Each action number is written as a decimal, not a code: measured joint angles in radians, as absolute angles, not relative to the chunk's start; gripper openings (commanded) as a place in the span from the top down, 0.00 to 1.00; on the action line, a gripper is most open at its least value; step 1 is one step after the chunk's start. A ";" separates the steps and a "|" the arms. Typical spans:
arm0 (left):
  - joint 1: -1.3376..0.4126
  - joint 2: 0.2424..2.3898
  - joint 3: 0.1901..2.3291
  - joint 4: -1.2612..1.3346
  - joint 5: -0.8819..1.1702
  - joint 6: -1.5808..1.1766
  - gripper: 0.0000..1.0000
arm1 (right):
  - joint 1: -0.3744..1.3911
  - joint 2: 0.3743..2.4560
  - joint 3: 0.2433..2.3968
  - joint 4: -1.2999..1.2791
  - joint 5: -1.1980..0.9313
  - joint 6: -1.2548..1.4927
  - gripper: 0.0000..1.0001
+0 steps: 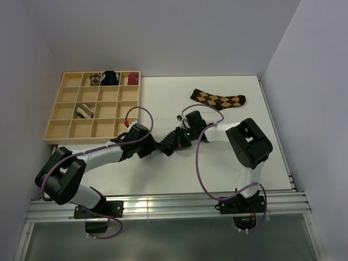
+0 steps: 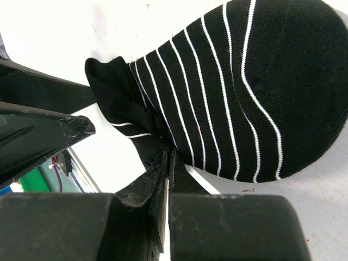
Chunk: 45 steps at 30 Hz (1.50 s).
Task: Roll the socks
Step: Roll the sock at the center of the board.
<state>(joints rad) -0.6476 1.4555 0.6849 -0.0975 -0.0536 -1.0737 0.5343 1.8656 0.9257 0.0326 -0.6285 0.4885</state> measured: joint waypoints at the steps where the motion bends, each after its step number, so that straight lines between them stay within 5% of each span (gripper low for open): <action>1: -0.648 1.460 0.676 -0.074 -0.049 -1.088 0.40 | 0.534 1.866 0.926 0.033 -0.628 0.488 1.00; 11: -0.648 1.496 0.639 0.047 -0.050 -1.200 0.44 | 0.534 1.866 0.926 0.031 -0.628 0.484 1.00; 24: -0.648 1.599 0.699 0.062 -0.049 -1.224 0.68 | 0.534 1.866 0.926 0.030 -0.628 0.481 1.00; 30: -0.661 1.636 0.754 0.012 -0.070 -1.220 0.88 | 0.541 1.853 0.925 0.023 -0.610 0.471 0.83; 35: -0.688 1.652 0.834 -0.112 -0.120 -1.202 0.89 | 0.584 1.768 0.878 0.014 -0.486 0.422 0.69; 45: -0.713 1.654 0.930 -0.297 -0.165 -1.171 0.89 | 0.738 1.454 0.705 0.130 -0.163 0.312 0.61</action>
<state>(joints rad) -0.7132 1.6543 0.9298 -0.2974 -0.1650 -1.1706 0.7376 1.4544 0.7048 0.1295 -0.1627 0.3119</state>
